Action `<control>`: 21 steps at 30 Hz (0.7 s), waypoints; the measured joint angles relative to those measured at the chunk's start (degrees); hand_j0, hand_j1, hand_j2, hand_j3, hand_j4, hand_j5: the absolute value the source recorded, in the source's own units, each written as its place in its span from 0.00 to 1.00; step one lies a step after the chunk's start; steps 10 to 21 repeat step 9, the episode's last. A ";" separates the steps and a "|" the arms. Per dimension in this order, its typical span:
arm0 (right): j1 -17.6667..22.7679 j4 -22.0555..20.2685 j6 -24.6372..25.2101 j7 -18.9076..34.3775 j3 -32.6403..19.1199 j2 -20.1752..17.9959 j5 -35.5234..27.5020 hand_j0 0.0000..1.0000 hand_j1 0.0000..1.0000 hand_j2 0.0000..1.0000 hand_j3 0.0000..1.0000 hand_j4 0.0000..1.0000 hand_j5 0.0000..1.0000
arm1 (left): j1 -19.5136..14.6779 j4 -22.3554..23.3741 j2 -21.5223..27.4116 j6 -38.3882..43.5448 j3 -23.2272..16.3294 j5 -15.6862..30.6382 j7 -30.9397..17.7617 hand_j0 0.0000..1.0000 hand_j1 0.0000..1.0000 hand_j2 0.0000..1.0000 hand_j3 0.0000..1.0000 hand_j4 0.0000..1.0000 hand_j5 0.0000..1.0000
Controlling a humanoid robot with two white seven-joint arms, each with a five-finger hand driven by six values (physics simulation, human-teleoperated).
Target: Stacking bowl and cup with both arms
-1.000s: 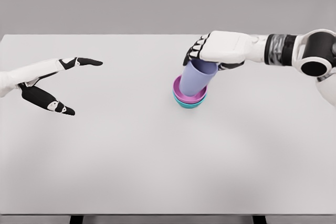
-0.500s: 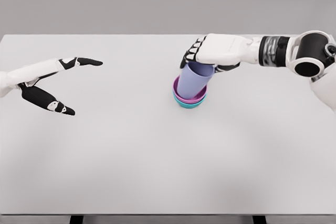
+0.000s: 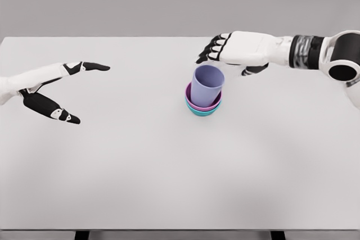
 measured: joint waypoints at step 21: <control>7.47 -0.23 0.00 0.00 -9.70 -14.27 -2.29 1.00 1.00 1.00 1.00 1.00 1.00 | 0.09 2.27 0.08 0.00 0.03 -0.02 0.00 1.00 1.00 1.00 1.00 1.00 1.00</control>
